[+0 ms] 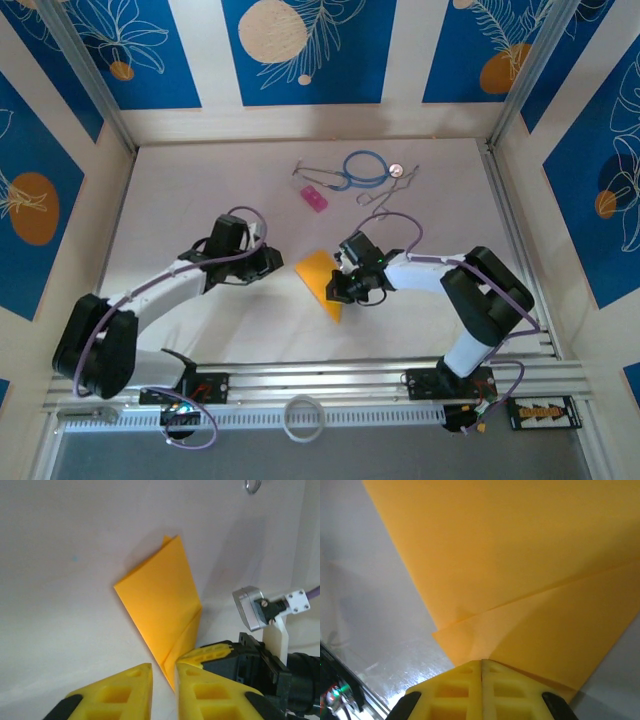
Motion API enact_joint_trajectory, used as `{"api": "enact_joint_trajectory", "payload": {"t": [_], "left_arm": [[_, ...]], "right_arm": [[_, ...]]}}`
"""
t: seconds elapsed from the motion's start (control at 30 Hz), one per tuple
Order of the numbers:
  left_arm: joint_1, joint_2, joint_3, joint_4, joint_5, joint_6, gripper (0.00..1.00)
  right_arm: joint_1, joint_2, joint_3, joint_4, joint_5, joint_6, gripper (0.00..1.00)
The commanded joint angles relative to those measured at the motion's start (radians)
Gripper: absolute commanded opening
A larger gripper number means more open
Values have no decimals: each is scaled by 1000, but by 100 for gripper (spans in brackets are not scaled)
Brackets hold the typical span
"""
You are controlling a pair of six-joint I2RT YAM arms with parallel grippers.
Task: Fold a paper plane with a square sheet of paper (pick it up from the middle)
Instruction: Fold the wing for the fifth time at the center of the table.
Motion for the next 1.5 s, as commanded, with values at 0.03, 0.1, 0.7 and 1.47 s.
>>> {"api": "enact_joint_trajectory", "payload": {"t": [0.03, 0.1, 0.7, 1.47], "left_arm": [[-50, 99, 57, 61, 57, -27, 15], [-71, 148, 79, 70, 58, -37, 14], [-142, 478, 258, 26, -25, -47, 5], [-138, 551, 238, 114, 51, 73, 2]], "right_arm": [[9, 30, -50, 35, 29, 222, 3], [23, 29, -68, 25, 78, 327, 3], [96, -130, -163, 177, 154, 513, 15], [-211, -120, -91, -19, 18, 146, 35]]}}
